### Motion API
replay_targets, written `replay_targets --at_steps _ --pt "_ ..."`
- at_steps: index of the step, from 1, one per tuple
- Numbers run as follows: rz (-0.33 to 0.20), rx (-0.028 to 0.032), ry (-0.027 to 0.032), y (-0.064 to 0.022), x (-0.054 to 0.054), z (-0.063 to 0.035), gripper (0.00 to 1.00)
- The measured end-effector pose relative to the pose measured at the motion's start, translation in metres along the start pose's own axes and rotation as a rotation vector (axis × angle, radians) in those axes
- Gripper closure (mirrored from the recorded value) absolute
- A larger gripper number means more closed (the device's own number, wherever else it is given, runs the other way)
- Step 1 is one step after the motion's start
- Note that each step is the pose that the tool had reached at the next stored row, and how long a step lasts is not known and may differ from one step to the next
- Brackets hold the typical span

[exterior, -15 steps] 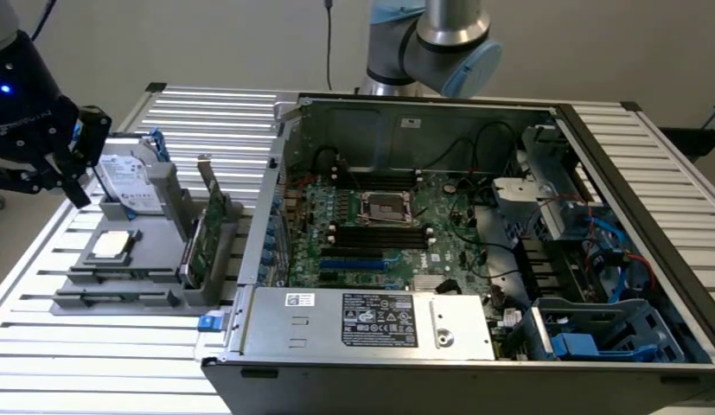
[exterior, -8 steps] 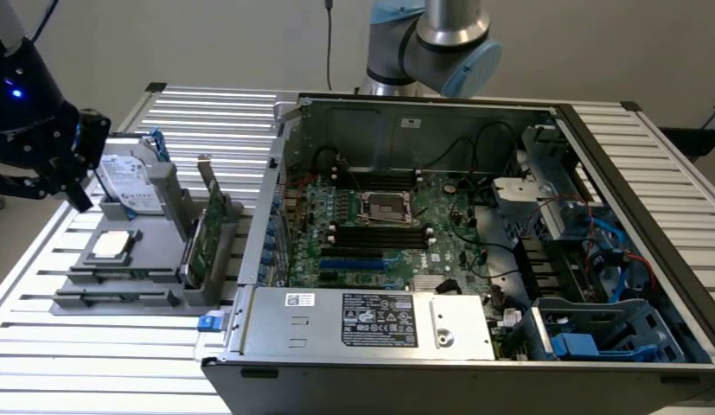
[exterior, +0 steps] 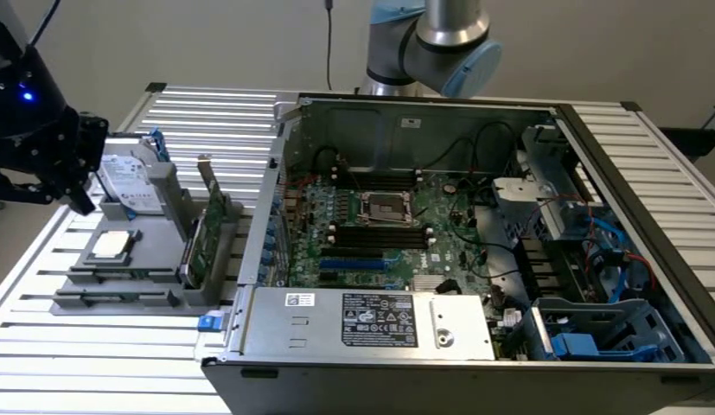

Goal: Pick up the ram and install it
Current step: 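Pick up the ram and move it above insertion slot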

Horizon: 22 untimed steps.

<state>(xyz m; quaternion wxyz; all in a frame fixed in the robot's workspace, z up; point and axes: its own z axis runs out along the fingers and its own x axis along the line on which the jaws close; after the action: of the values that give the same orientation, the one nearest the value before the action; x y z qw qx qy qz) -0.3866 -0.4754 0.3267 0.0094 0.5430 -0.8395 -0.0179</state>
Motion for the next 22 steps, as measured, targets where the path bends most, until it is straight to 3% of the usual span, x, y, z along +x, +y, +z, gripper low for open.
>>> replay_targets --at_steps 8,22 --pt "-0.139 0.0273 -0.0066 -0.0003 0.0 0.0036 0.89" --pt "-0.384 0.0255 -0.0002 -0.0005 0.0 0.014 0.89"
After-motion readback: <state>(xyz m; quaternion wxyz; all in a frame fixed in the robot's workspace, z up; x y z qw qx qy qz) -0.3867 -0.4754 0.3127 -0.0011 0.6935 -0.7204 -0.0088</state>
